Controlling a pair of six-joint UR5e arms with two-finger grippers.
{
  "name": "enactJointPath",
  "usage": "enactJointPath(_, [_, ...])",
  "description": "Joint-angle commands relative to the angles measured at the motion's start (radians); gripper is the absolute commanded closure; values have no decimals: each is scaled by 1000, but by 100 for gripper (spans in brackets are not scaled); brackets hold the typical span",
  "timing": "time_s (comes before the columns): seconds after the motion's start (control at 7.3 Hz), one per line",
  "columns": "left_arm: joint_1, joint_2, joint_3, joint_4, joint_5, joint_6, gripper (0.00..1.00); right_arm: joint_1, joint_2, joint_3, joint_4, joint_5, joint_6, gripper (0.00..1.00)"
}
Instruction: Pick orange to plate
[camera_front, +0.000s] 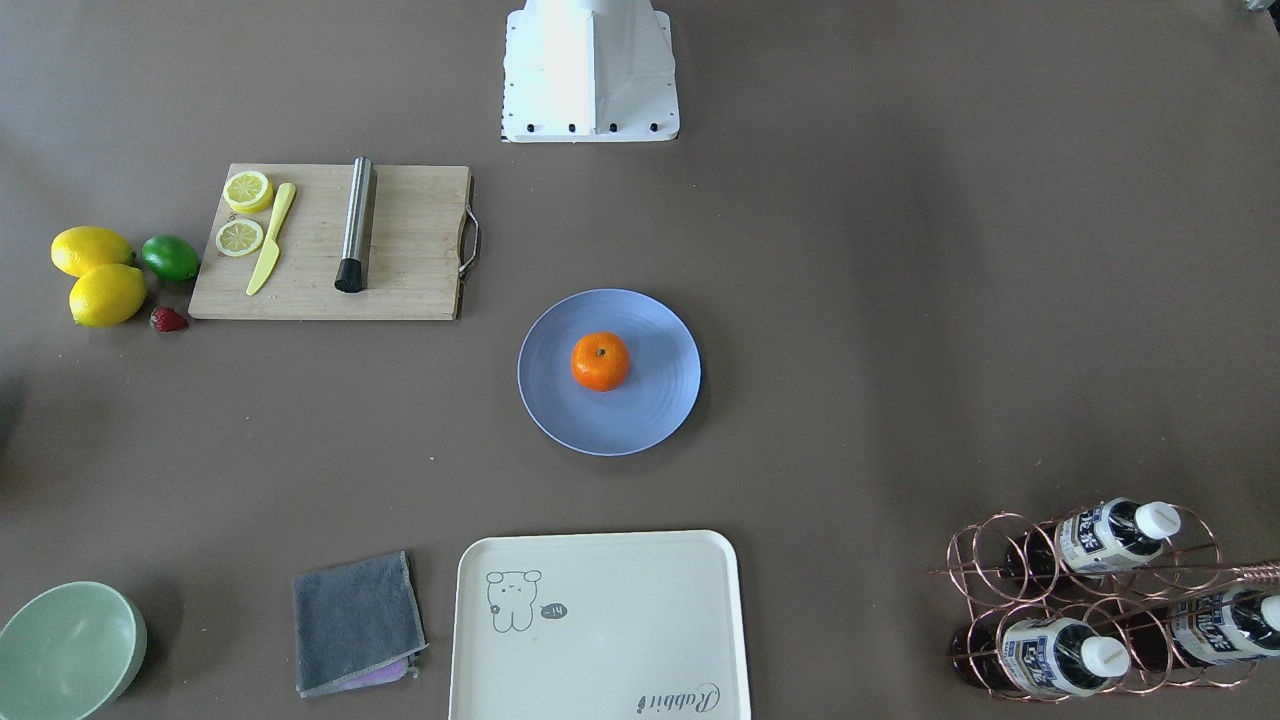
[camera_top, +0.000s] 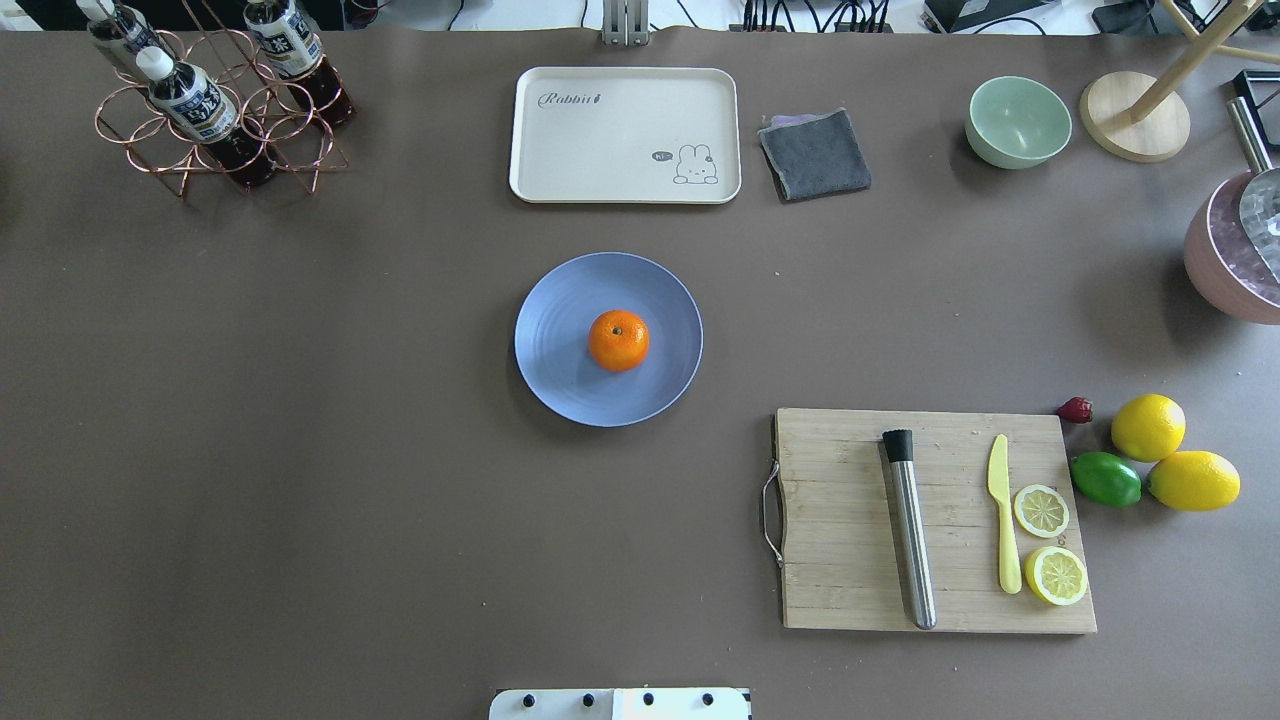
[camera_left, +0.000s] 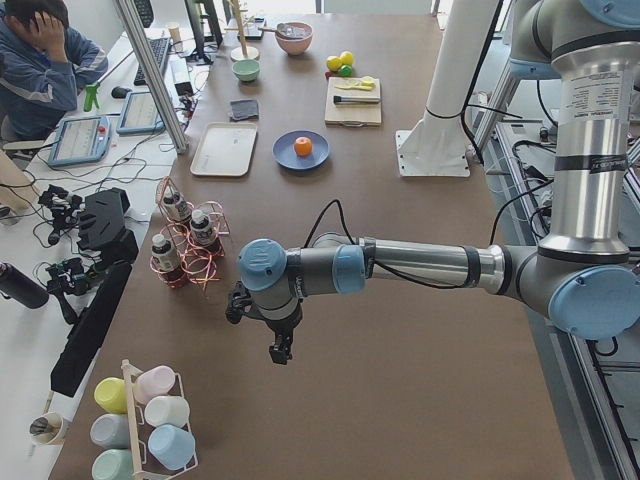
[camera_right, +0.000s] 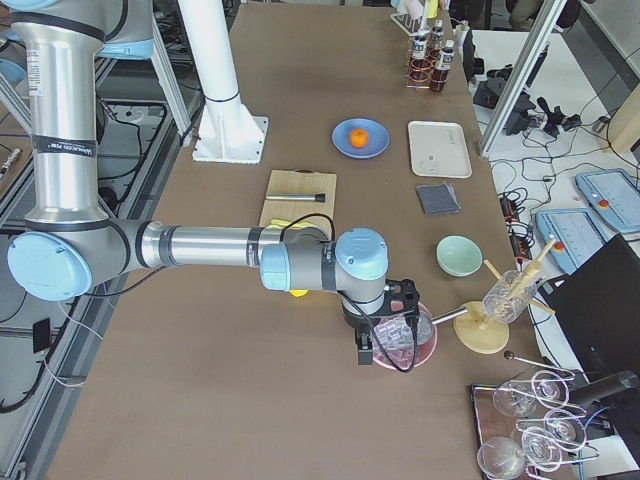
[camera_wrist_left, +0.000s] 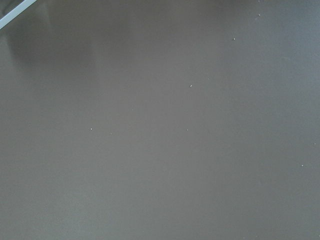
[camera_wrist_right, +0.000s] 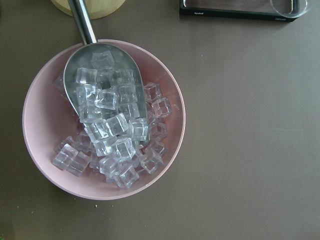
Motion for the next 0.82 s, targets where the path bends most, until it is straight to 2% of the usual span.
enactJointPath(0.0, [-1, -2, 1, 0, -1, -2, 2, 0, -17, 7, 16, 1, 18, 0])
enactJointPath(0.68, [-1, -1, 3, 0, -1, -2, 2, -1, -19, -3, 25, 3, 16, 0])
